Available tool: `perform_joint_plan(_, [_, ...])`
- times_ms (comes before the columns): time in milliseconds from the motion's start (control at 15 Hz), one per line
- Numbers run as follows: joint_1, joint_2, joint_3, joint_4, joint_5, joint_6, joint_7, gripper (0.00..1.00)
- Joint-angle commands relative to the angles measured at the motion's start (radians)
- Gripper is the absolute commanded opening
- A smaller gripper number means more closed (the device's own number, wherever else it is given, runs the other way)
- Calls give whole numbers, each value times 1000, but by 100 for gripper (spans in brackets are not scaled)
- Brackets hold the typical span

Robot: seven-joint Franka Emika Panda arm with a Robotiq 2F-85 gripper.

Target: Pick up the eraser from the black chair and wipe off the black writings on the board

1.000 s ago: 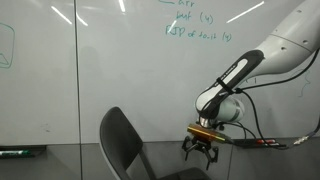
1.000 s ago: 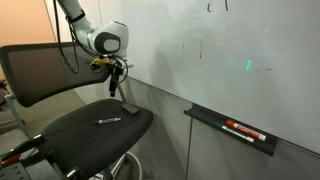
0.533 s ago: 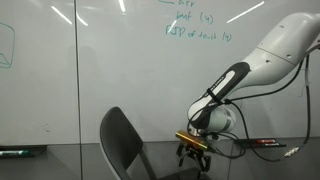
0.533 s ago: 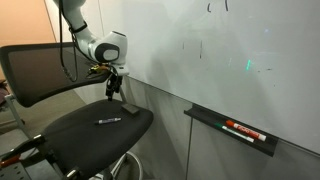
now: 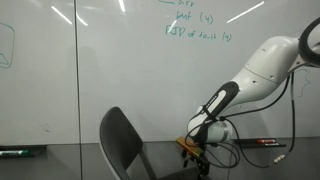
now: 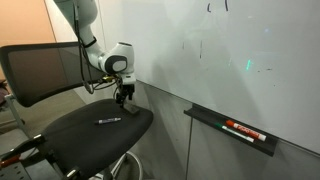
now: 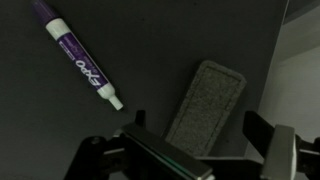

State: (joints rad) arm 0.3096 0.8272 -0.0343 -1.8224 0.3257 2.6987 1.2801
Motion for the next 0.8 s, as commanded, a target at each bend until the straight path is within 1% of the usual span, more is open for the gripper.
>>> perform_joint_plan(0, [44, 71, -49, 78, -50, 10, 112, 100])
perform_joint_plan(267, [72, 119, -85, 132, -111, 12, 179, 100])
perform_joint_plan(600, [80, 154, -95, 177, -149, -4, 228, 100])
perform_joint_plan(667, [80, 159, -98, 180, -155, -2, 233, 92])
perform_joint_plan(733, [78, 162, -96, 183, -156, -1, 238, 74])
